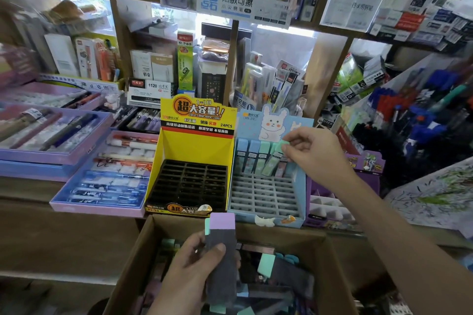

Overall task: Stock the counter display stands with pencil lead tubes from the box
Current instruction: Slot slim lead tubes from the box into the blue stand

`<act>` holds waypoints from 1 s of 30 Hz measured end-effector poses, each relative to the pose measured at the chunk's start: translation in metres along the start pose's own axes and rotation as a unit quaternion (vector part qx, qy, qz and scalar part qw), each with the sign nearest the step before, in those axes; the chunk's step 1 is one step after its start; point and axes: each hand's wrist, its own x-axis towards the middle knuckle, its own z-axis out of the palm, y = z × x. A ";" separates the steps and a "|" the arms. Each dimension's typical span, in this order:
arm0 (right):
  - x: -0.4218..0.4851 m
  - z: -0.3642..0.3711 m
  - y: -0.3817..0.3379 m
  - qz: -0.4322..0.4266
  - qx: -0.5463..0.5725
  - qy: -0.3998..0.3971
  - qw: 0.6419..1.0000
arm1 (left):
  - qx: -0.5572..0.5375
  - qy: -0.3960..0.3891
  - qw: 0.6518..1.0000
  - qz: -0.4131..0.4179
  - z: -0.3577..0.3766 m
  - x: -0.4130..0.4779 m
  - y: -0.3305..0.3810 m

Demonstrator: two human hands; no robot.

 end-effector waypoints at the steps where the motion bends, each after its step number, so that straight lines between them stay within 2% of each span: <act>1: 0.001 0.001 0.002 0.000 -0.007 -0.002 1.000 | 0.001 -0.001 1.000 0.006 0.000 0.000 0.000; 7: 0.003 0.009 0.007 0.002 -0.031 -0.033 0.999 | 0.014 -0.003 1.000 0.000 -0.005 0.004 -0.003; 14: 0.006 0.023 0.003 0.024 -0.003 -0.035 0.999 | 0.037 -0.008 0.999 -0.007 -0.009 0.008 -0.007; 19: 0.004 0.033 0.004 0.010 -0.040 -0.027 0.999 | 0.033 -0.003 0.999 0.004 -0.009 0.009 -0.008; 25: 0.004 0.033 0.003 0.034 -0.040 -0.031 0.998 | 0.039 -0.006 0.999 0.019 -0.012 0.012 -0.012; 30: -0.006 0.028 -0.006 0.007 -0.115 -0.007 0.993 | 0.066 -0.008 0.998 0.019 -0.013 0.012 -0.013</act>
